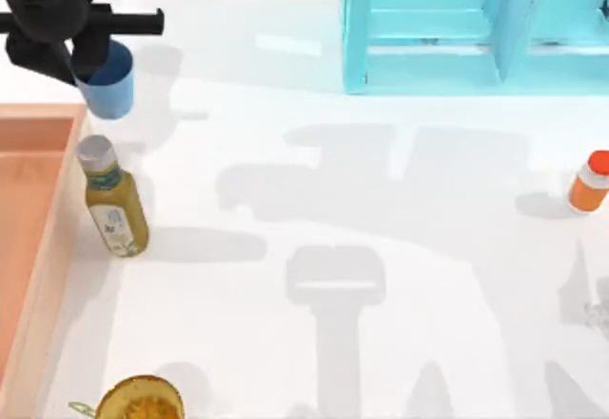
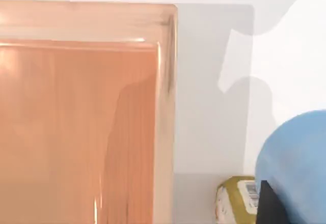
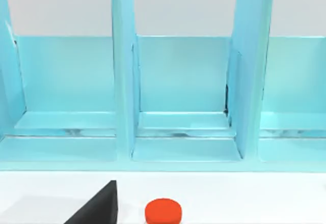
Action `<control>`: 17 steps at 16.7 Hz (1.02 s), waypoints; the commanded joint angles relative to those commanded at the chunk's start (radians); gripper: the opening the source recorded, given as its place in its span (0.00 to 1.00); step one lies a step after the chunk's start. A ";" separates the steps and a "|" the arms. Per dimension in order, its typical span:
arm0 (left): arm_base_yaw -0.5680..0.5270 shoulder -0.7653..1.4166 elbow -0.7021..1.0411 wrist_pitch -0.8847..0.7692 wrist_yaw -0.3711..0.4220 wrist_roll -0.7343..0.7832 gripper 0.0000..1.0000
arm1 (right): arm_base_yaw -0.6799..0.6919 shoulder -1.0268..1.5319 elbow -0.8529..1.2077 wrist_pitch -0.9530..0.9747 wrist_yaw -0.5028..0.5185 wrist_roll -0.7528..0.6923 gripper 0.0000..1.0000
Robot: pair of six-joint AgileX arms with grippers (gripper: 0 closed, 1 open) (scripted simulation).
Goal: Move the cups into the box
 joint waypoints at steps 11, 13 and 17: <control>0.584 -0.201 -0.221 -0.124 0.146 0.580 0.00 | 0.000 0.000 0.000 0.000 0.000 0.000 1.00; 0.605 -0.212 -0.234 -0.131 0.156 0.609 0.00 | 0.000 0.000 0.000 0.000 0.000 0.000 1.00; 0.607 -0.214 -0.235 -0.131 0.157 0.612 0.00 | 0.000 0.000 0.000 0.000 0.000 0.000 1.00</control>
